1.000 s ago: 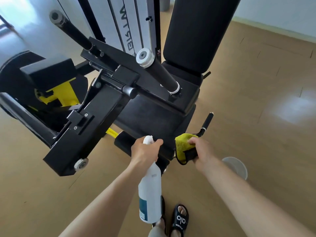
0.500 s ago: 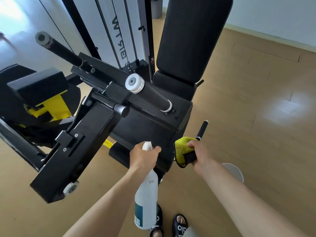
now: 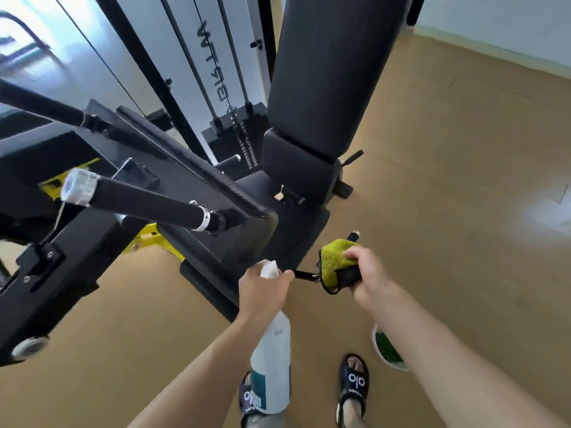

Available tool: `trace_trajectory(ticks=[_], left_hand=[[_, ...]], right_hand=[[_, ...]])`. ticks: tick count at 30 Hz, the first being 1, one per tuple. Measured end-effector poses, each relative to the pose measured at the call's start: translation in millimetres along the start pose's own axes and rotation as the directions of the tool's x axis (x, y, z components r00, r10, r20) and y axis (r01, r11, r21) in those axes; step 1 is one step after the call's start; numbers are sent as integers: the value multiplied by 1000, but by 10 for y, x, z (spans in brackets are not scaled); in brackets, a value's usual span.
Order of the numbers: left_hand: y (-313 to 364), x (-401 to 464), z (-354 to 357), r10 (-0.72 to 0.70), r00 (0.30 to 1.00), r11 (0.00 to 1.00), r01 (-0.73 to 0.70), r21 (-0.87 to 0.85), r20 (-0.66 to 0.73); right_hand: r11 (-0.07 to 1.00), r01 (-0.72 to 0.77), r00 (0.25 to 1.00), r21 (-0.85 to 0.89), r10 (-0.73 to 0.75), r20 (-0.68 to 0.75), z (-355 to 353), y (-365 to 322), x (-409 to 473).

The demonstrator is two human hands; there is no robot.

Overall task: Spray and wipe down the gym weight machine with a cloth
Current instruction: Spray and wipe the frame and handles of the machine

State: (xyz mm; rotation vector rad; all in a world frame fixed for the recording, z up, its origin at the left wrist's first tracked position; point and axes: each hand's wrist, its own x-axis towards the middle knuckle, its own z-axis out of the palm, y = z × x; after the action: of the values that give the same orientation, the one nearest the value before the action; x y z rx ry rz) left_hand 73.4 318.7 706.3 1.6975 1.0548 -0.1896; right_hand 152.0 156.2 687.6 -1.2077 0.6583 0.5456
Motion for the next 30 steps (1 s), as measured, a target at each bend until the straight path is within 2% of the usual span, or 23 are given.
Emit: trace_trajectory(ticks=[5,11,18,22,30], left_hand=[[230,-89,449,-20,993,1000,23,18,-118],[469,-12,647,-13,986,991,35,126,-168],[613,202,791,-42,968,999,45,7,-246],[708,334,842,-65,969,997,50,-66,-239],[1001,492,943,-40,967,994,14,-107,-250]], right_hand=[[999,-34,999,-11,34,15,-366,-358,261],[997,-34,997,-71,38,63,-360,-660,442],[995,-32,994,-96,42,100,-186,-925,625],[995,-10,990,-104,25,140,-14,-1064,751],[985,-3,997,-172,17,77,348,-1278,926]])
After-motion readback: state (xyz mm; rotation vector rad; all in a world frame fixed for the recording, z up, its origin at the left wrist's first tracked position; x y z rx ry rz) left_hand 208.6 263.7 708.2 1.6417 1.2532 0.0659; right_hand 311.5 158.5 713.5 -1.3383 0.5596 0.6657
